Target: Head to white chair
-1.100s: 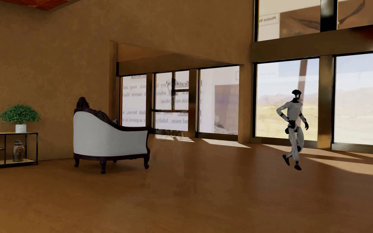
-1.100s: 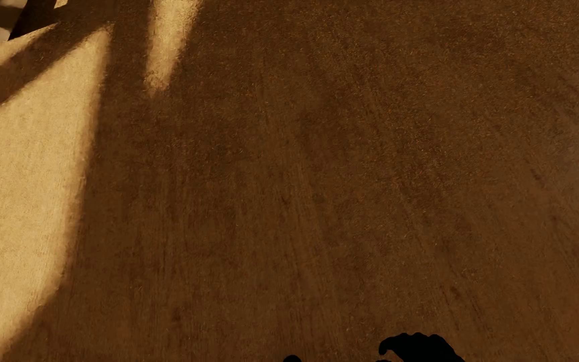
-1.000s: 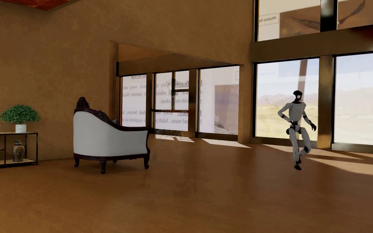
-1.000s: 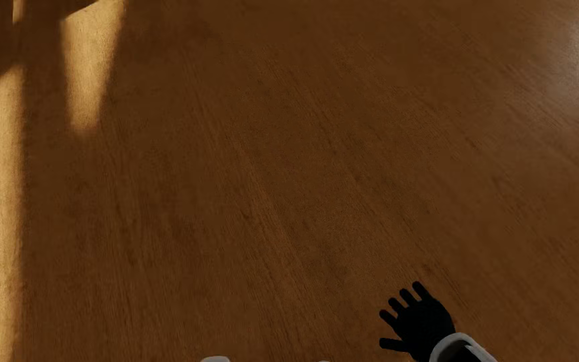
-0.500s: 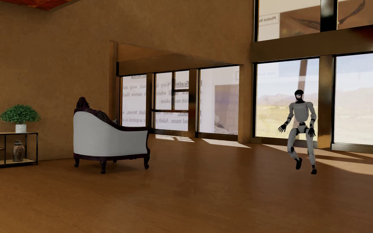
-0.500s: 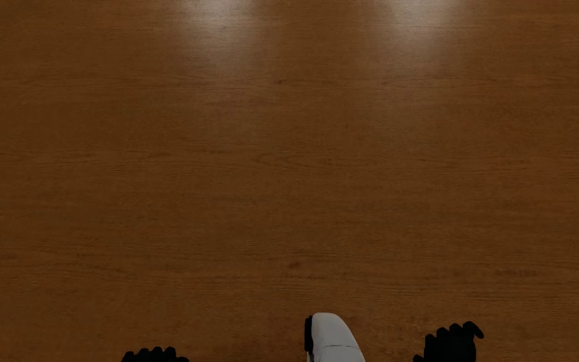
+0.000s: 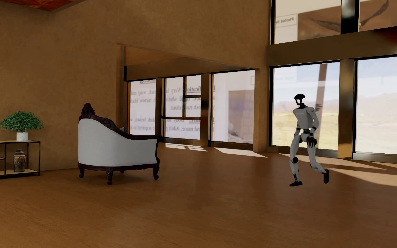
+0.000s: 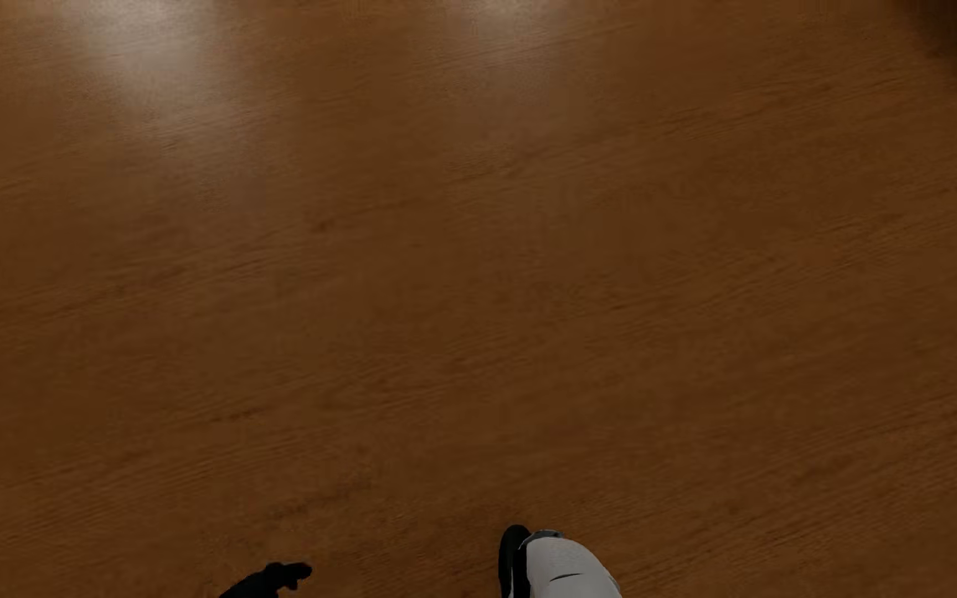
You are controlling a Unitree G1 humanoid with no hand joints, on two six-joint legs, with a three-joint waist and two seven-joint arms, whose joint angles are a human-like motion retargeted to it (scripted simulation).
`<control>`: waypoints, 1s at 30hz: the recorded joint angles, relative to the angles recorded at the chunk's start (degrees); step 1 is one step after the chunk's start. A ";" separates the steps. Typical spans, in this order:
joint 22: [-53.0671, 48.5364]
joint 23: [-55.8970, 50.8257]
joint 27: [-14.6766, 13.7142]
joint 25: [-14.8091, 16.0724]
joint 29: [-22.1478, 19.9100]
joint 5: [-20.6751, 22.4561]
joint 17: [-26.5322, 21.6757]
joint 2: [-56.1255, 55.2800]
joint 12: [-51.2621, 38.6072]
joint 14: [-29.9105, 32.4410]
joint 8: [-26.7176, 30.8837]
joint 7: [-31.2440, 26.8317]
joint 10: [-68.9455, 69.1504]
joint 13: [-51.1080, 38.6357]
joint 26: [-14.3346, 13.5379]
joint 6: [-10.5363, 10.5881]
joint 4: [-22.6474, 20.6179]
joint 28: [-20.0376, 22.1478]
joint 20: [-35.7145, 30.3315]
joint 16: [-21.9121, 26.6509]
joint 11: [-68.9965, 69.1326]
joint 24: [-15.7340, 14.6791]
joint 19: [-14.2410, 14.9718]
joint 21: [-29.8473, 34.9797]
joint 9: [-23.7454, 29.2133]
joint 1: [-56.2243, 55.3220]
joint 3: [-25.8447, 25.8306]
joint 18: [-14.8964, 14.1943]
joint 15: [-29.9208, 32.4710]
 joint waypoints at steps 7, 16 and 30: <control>10.63 -13.83 -13.60 7.25 -15.89 3.39 5.96 27.21 20.08 -0.48 8.88 5.29 -25.16 -19.16 -4.37 -1.74 -1.50 3.38 13.24 -3.51 -13.95 -3.05 2.08 22.09 -1.90 -26.72 6.92 -0.88 -8.39; 9.09 -18.79 -5.88 18.22 -13.12 -6.29 -3.37 26.96 18.25 -8.99 11.16 5.18 -31.57 -20.18 -6.46 -7.15 -14.73 1.36 18.57 -11.67 33.49 1.61 12.36 25.44 -1.67 -17.10 8.72 5.33 16.22; -10.16 2.37 3.23 7.77 1.50 -7.89 -3.46 -4.15 1.78 -6.30 6.59 -0.49 -28.82 11.83 -8.30 -6.04 -10.18 5.03 7.02 0.05 -8.45 2.03 6.20 5.04 -0.81 21.76 -1.10 3.56 17.92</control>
